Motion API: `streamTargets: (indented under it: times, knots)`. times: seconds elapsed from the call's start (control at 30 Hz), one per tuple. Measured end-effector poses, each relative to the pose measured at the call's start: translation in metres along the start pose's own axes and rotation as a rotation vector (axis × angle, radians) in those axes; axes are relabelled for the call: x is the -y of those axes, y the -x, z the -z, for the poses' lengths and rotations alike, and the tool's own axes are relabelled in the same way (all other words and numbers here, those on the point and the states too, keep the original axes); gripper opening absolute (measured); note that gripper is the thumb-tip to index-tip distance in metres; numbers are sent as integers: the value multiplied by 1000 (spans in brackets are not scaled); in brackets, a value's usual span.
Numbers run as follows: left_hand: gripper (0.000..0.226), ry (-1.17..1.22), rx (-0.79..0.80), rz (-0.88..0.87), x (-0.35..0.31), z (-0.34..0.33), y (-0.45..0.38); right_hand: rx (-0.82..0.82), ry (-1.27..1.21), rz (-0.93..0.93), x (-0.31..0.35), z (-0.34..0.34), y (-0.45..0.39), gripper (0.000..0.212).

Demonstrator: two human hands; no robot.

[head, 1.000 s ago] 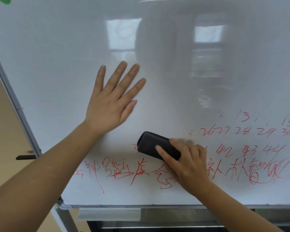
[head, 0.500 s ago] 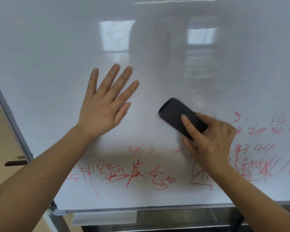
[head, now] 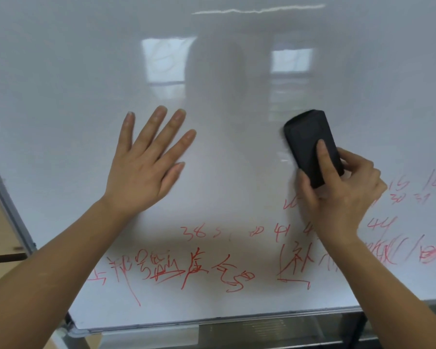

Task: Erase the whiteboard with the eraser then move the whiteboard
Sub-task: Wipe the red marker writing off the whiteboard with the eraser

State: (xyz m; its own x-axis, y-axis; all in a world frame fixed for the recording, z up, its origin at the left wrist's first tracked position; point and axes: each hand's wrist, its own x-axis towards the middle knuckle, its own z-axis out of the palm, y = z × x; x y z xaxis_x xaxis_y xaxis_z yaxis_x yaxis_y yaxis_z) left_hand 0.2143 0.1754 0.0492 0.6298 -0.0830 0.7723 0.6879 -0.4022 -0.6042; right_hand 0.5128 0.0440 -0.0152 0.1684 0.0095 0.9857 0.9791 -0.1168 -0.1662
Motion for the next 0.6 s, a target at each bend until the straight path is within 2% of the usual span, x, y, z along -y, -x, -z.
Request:
streamTargets:
  times: [0.1,0.4,0.6]
  knots:
    - [53,-1,-7,-4,1,0,1,20,-15,8,6,-2,8,52]
    - [53,-5,-26,-10,2,0,2,135,-51,189,20,1,55,42]
    - [54,-22,-22,-18,1,-2,1,109,-22,298,17,3,76,37]
